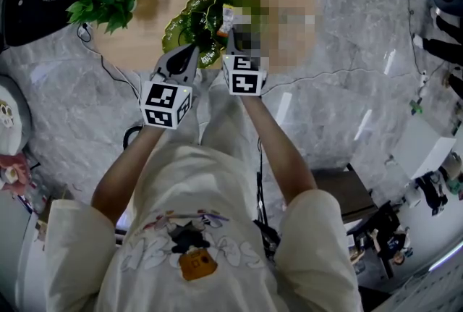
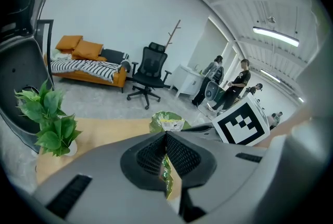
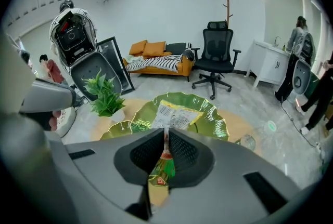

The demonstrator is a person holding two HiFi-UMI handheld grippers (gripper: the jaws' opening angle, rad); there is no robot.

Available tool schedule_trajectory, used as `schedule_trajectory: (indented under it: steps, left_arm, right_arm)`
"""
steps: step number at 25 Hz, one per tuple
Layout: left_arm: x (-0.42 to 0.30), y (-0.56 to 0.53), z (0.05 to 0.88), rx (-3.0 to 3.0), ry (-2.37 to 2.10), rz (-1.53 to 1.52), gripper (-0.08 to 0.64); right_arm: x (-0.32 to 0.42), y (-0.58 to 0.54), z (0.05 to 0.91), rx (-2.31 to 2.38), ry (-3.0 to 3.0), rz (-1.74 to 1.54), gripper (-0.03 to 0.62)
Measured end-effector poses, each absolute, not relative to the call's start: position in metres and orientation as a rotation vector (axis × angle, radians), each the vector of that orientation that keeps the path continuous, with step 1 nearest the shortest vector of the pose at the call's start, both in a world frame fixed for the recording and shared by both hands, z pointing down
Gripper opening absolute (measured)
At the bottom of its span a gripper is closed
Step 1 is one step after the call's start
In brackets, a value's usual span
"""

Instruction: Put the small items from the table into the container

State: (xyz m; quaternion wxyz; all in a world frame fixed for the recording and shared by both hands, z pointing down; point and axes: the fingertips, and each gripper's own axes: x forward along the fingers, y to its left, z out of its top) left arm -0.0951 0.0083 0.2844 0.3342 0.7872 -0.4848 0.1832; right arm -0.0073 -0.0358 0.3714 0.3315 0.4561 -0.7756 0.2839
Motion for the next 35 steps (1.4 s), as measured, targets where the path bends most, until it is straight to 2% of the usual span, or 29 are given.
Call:
schedule_trajectory:
  steps: [20,28,35]
  left_arm:
    - [-0.088,0.007,0.246,2.124,-1.306,0.463,0.008]
    - [-0.081,0.01,0.208,2.194,-1.307,0.426,0.008]
    - [-0.072,0.022,0.163,2.255,-1.298,0.356,0.008]
  right_arm:
    - [0.021,-0.027,0.323,1.287,-2.05,0.707,0.012]
    - [0.026,-0.01,0.275,1.342,-2.131,0.691,0.011]
    - [0.015,0.005,0.2,1.371,-2.291,0.607,0.009]
